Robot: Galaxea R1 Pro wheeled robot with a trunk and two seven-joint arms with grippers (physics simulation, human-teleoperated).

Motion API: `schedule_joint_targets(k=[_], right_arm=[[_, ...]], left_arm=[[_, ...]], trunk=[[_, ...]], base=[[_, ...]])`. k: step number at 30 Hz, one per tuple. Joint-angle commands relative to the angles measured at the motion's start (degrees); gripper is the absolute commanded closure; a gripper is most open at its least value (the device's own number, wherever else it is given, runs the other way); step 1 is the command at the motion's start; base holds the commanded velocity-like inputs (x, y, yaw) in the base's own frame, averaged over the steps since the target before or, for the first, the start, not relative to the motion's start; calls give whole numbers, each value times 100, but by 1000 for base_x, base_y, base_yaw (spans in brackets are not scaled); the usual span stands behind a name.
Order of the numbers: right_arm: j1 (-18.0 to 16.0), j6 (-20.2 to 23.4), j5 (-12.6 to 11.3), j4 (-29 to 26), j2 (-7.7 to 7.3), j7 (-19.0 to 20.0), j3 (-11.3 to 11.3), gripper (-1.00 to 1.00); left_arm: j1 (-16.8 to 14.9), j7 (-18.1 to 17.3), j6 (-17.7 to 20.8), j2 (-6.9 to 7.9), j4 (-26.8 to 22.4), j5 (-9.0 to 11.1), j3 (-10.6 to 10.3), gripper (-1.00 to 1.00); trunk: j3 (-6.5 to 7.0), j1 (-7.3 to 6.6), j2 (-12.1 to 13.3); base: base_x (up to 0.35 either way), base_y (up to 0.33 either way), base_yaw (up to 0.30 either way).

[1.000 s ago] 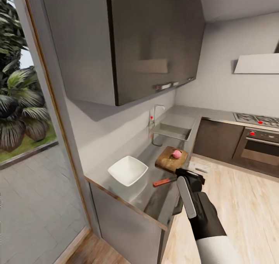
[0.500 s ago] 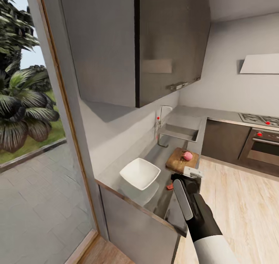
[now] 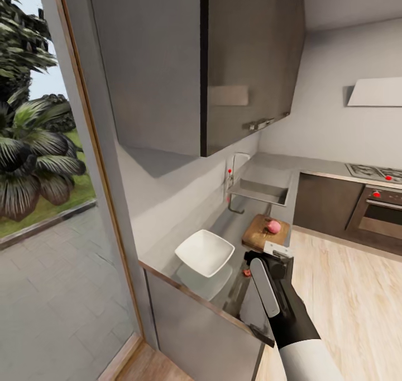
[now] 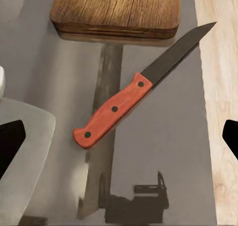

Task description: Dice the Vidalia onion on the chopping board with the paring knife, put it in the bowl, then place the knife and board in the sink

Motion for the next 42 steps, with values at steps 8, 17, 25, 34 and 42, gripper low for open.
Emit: schedule_joint_targets(k=[8, 17, 25, 34, 42], right_arm=[[-5, 9, -176, -4, 0, -59, 1, -100], [-5, 5, -183, -4, 0, -59, -3, -100], [-5, 4, -171, 15, 0, -59, -395, -100], [-5, -12, -167, 139, 0, -59, -844, -100], [-5, -24, -167, 276, 0, -59, -852, -100]], left_arm=[[2, -58, 6, 4, -6, 60, 18, -100], [2, -58, 6, 1, -6, 60, 18, -100], [2, -58, 6, -7, 2, 60, 18, -100], [2, -58, 7, -4, 50, 60, 18, -100], [2, -58, 8, 0, 55, 60, 18, -100]], trunk=[[-8, 5, -9], [-8, 5, -9], [-8, 5, -9], [-8, 5, -9], [-25, 5, -9]], base=[[251, 0, 0], [54, 0, 0], [31, 0, 0], [1, 0, 0], [0, 0, 0]])
